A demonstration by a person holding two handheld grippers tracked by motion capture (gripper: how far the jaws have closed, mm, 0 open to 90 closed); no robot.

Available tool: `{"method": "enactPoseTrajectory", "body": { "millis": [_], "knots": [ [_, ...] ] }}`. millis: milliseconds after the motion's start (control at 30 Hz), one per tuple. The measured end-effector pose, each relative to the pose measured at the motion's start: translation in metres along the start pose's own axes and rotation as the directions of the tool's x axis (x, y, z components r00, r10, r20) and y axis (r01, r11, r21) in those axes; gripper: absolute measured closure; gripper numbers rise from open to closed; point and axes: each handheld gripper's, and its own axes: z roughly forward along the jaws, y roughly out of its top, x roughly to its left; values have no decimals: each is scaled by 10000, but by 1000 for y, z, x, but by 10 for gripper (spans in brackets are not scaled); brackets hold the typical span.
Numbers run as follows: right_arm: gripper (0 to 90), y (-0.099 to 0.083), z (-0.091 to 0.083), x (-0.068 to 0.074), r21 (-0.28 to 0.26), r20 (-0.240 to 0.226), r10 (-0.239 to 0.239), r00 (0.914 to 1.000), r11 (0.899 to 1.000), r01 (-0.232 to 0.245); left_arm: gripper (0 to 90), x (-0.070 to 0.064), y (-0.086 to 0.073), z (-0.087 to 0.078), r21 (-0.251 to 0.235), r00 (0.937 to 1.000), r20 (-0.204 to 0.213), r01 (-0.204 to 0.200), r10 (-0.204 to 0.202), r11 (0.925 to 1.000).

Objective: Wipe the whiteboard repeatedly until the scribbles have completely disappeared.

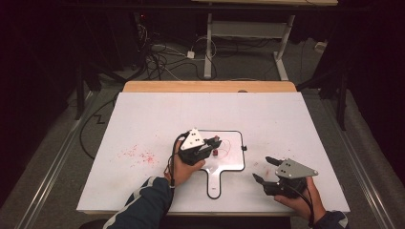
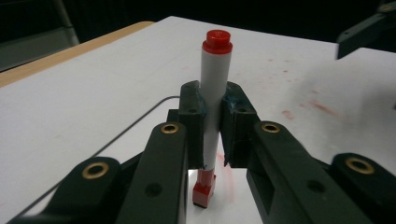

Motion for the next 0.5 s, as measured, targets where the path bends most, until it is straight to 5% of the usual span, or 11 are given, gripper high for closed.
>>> {"method": "enactPoseTrajectory", "body": {
  "millis": [100, 133, 167, 200, 233, 333, 500],
  "knots": [
    [302, 0, 0, 0, -14, -16, -32, 10000, 10000, 32, 789, -9, 3, 4, 92, 9992, 114, -380, 379, 9992],
    [301, 0, 0, 0, -1, -9, -43, 10000, 10000, 43, 789, -13, 3, 7, -310, 9998, 121, 160, -156, 9994],
    [301, 0, -1, 0, 7, -2, -50, 10000, 10000, 50, 789, -11, 3, 7, -270, 9998, 100, 182, -180, 9995],
    [301, 0, -1, 0, 9, 3, -42, 10000, 10000, 42, 789, -4, 4, 3, 259, 9984, -150, -540, 544, 9982],
    [301, 0, -1, 0, -1, 3, -22, 10000, 10000, 22, 789, 1, 4, 1, 326, 9974, -414, -581, 595, 9978],
    [301, 0, -2, 0, -13, 28, -31, 10000, 10000, 31, 789, 17, 2, -5, 296, 9960, -879, -127, 153, 9995],
    [301, 0, 0, -1, 25, -16, -32, 10000, 10000, 32, 789, 27, 2, -5, 335, 9911, -1320, -136, 179, 9993]
  ]
}}
